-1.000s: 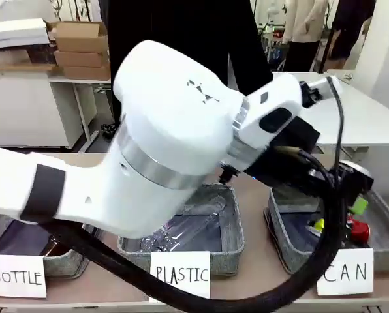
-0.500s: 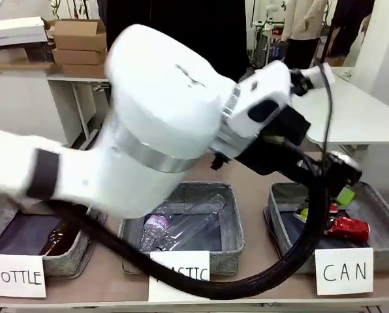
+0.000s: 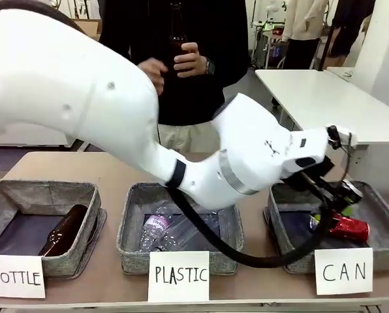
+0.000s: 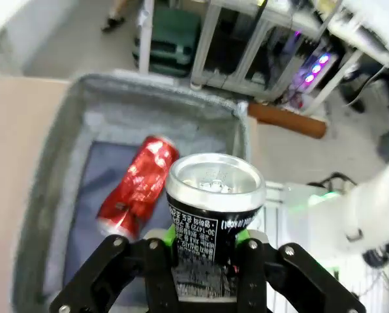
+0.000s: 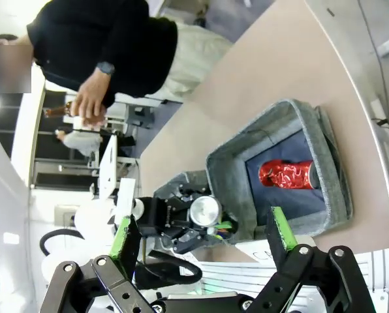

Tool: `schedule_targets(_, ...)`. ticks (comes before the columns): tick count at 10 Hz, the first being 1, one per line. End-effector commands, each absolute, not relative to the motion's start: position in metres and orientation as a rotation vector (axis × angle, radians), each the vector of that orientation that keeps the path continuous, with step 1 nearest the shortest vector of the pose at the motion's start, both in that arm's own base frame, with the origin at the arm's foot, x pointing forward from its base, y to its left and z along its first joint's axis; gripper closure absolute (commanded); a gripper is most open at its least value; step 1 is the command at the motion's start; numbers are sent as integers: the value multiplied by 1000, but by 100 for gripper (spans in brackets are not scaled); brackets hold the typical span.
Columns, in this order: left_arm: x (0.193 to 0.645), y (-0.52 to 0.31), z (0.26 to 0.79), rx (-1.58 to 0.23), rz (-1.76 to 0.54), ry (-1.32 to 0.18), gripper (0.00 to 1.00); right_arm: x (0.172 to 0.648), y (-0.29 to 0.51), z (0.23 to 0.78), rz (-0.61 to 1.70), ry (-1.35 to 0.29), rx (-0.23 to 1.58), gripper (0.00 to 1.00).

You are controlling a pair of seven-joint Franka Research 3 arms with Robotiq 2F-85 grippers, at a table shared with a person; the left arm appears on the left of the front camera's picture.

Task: Sort the can waste into the basket.
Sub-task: Pick up the can waste from the table and place it in the right Fabric basket.

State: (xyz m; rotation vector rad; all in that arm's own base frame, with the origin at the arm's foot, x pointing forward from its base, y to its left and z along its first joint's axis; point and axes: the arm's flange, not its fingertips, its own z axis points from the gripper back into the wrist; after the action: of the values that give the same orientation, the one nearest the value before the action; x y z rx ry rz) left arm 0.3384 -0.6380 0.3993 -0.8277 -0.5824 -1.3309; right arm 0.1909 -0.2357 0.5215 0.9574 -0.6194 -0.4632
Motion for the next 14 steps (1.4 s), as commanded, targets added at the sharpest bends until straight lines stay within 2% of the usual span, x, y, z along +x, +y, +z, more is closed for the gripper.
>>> schedule_targets(1,337,-662,423,-822,-1308,-542,73,192,-239,524,-468,-615,950,0)
schedule_targets(4,337,-657,417,-801,-1299,-508,73,192,-239,524,-468,-615,950,0)
schedule_targets(5,338,-657,417,-786,-1291,-512,69,192,-239,524,-468,-615,950,0)
schedule_targets(6,338,-656,417,-759,-1288,-540,15,192,-239,524,-468,-615,950,0)
schedule_targets(7,339,-655,415,-752,-1283,-547,12,192,-239,524,-468,-615,950,0)
schedule_targets(8,341,-653,415,-753,-1279,-552,0,192,-239,524,-468,-615,950,0)
schedule_targets(14,349,-642,419,-744,-1242,-544,0,192,-239,524,-468,-615,950,0)
